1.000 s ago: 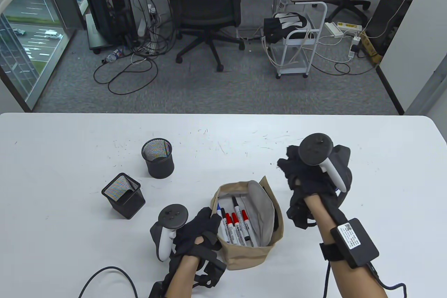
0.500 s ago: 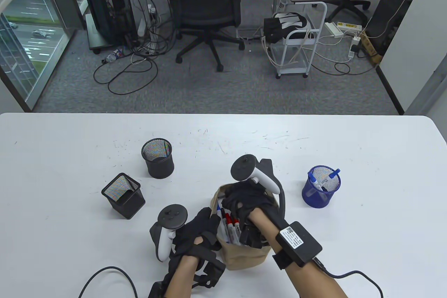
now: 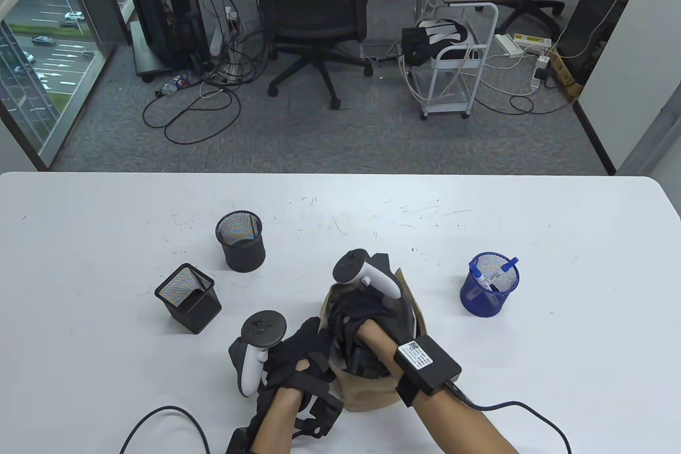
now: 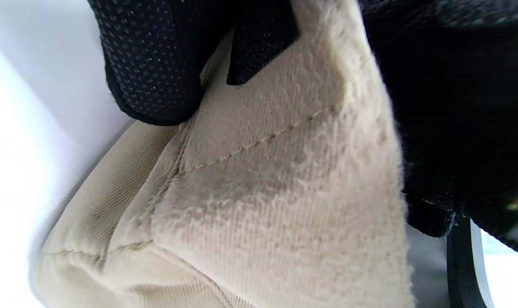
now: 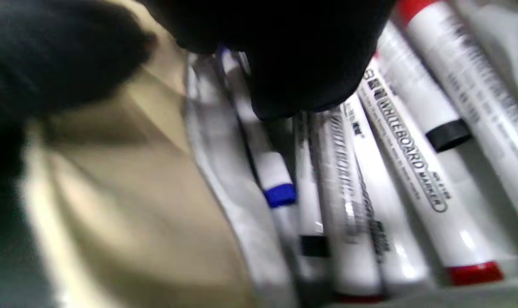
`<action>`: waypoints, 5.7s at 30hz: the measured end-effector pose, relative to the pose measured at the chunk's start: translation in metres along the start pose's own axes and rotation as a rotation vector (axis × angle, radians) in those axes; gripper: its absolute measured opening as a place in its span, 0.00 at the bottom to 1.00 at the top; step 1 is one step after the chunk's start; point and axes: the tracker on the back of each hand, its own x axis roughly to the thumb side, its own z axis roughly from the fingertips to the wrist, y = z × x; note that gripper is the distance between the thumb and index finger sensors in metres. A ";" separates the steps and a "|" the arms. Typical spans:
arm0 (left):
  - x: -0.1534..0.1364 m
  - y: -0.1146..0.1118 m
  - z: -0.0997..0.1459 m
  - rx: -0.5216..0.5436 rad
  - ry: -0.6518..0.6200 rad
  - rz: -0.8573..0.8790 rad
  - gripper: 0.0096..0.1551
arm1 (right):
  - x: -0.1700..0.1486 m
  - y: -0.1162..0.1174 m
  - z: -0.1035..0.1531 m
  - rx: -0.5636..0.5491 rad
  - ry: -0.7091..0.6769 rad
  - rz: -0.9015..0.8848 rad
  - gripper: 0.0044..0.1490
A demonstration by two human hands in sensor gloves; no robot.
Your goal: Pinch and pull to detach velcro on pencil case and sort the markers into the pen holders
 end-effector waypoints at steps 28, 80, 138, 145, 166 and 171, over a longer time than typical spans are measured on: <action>0.001 -0.001 -0.002 -0.023 -0.019 0.005 0.41 | -0.040 -0.072 0.102 -0.329 -0.203 -0.268 0.36; 0.001 0.000 0.001 0.025 -0.025 -0.015 0.42 | -0.111 -0.025 0.095 -0.411 -0.034 0.042 0.44; 0.111 -0.053 -0.075 -0.018 0.264 -0.703 0.42 | -0.121 -0.016 0.092 -0.507 -0.028 0.004 0.33; 0.123 -0.017 -0.051 -0.081 -0.014 -0.438 0.33 | -0.122 -0.016 0.092 -0.506 -0.028 0.002 0.33; 0.115 0.213 0.044 0.740 0.166 -0.552 0.31 | -0.121 -0.016 0.091 -0.509 -0.030 0.006 0.33; 0.087 0.227 0.041 0.772 0.224 -0.536 0.31 | -0.121 -0.015 0.091 -0.509 -0.030 0.008 0.33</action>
